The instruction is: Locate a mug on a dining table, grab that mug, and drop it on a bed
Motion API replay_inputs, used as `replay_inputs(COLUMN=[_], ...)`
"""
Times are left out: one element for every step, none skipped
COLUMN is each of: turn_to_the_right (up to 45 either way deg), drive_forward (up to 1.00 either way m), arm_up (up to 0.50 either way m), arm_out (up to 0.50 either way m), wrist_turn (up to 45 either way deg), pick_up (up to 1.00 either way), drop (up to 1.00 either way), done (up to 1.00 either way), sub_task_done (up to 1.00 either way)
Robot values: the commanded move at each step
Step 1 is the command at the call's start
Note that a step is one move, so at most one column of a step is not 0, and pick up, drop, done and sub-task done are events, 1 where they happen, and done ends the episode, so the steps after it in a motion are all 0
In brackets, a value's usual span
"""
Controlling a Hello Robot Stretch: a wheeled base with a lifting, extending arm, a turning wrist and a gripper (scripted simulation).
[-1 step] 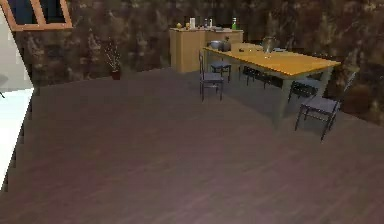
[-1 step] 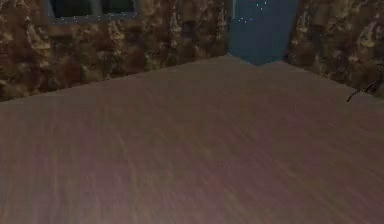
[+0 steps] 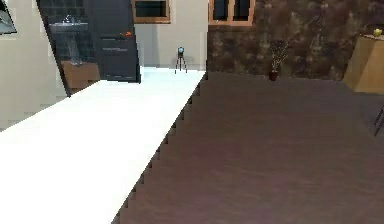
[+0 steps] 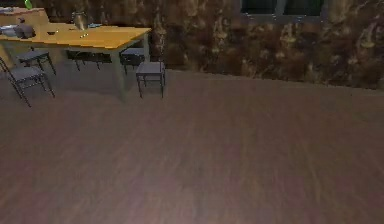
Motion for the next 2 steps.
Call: replay_inputs(turn_to_the_right=[-24.0,0.0], drive_forward=[0.0,1.0], arm_up=[0.0,0.0], arm_out=[0.0,0.0], wrist_turn=[0.0,0.0], pick_up=[0.0,0.0], drop=[0.0,0.0], done=[0.0,0.0], sub_task_done=[0.0,0.0])
